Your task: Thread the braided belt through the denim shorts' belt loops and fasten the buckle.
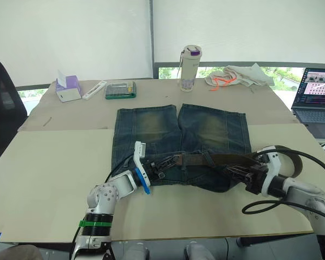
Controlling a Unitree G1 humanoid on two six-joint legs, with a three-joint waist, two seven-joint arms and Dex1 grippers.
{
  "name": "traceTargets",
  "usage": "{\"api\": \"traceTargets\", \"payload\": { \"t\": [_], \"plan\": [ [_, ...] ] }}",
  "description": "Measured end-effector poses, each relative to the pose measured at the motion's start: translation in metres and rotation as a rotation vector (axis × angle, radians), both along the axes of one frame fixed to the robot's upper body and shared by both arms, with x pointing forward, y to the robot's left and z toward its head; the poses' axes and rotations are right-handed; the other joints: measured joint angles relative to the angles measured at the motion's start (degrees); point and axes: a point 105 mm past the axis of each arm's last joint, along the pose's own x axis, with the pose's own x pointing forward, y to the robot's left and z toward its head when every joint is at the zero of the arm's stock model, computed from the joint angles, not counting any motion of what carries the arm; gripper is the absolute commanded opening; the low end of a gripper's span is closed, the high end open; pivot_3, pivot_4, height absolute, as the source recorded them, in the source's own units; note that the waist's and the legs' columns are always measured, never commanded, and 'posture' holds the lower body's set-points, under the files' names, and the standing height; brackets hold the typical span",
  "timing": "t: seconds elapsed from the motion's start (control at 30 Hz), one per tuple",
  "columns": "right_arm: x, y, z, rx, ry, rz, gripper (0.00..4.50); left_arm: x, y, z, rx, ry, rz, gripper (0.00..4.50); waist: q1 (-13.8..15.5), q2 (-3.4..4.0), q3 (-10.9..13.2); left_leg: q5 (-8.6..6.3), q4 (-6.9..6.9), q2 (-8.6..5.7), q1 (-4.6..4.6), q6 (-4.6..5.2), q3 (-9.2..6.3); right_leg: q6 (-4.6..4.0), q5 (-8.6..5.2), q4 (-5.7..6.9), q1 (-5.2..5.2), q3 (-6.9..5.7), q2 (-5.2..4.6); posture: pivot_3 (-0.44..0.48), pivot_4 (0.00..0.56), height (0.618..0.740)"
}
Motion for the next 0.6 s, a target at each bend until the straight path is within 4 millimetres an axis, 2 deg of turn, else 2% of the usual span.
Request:
{"api": "traceTargets", "payload": {
  "t": [0.03, 0.17, 0.33, 0.6],
  "plan": [
    [0.000, 0.000, -0.001, 0.000, 0.002, -0.003, 0.03, 0.000, 0.000, 0.000, 0.000, 0.001, -0.001, 0.00, 0.0, 0.00, 0.0, 0.00, 0.00, 0.01, 0.00, 0.00, 0.00, 0.00, 0.00, 0.00, 0.00, 0.00, 0.00, 0.000, 0.150, 0.740],
    [0.004, -0.005, -0.003, 0.061, -0.001, -0.075, 0.03, 0.001, -0.001, -0.001, -0.001, 0.001, -0.009, 0.00, 0.0, -0.03, 0.0, 0.00, 0.00, 0.01, 0.01, 0.00, -0.01, -0.01, 0.00, 0.02, 0.00, 0.00, 0.00, 0.000, 0.150, 0.740],
    [0.008, -0.024, -0.007, 0.271, 0.024, -0.292, 0.03, 0.001, -0.001, -0.001, 0.006, -0.008, -0.008, 0.00, 0.0, 0.04, 0.0, 0.00, 0.00, 0.03, 0.00, 0.00, -0.10, -0.03, 0.02, 0.04, 0.00, 0.02, -0.02, 0.000, 0.150, 0.740],
    [-0.008, -0.037, -0.020, 0.520, 0.108, -0.503, 0.03, 0.002, 0.002, -0.005, 0.023, -0.001, -0.003, 0.00, 0.0, 0.11, -0.1, 0.00, 0.00, 0.08, 0.00, 0.00, -0.11, -0.02, 0.01, 0.05, 0.00, 0.03, -0.03, 0.000, 0.150, 0.740]
  ]
}}
